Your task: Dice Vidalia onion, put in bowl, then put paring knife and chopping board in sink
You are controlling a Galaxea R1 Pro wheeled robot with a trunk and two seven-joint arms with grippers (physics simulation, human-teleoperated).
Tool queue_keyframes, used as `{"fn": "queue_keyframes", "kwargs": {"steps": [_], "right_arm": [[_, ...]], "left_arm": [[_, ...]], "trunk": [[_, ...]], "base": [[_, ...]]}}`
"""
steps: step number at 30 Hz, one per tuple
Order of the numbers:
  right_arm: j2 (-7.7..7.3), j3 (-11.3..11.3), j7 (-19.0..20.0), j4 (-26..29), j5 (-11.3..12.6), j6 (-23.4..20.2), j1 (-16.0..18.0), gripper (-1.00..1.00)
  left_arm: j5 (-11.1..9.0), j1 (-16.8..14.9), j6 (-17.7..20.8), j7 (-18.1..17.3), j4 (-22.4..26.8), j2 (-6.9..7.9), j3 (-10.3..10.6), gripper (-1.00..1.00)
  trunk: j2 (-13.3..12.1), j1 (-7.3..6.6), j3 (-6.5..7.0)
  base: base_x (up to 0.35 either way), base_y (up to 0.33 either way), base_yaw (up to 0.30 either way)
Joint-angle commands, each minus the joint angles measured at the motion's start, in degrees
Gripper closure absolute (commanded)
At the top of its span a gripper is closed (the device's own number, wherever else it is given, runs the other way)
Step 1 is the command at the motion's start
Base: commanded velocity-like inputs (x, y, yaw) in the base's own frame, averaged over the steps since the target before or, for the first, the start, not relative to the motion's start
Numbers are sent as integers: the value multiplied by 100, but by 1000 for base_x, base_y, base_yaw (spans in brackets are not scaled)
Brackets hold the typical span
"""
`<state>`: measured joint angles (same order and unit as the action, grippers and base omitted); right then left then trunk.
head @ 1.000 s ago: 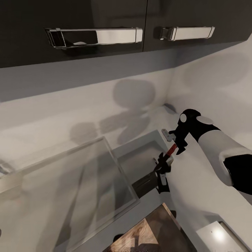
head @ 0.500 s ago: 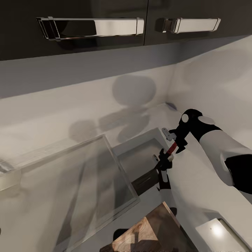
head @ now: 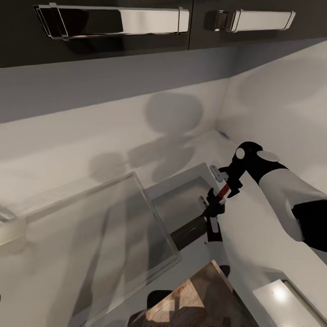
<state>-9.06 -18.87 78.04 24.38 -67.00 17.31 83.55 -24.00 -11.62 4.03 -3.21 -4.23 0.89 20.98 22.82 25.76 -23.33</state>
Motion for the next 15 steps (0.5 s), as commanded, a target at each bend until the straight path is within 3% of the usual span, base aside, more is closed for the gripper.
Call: {"fn": "queue_keyframes", "kwargs": {"steps": [1, 15], "right_arm": [[-5, -19, -8, 3, -10, 34, 4, -100], [-48, -37, -173, -64, -24, 36, 4, -100]], "left_arm": [[-61, -7, 10, -31, -12, -1, 47, -100], [-61, -7, 10, -31, -16, 8, 47, -100]], "trunk": [[10, 2, -18], [10, 2, -145]], "base": [[0, 0, 0], [0, 0, 0]]}}
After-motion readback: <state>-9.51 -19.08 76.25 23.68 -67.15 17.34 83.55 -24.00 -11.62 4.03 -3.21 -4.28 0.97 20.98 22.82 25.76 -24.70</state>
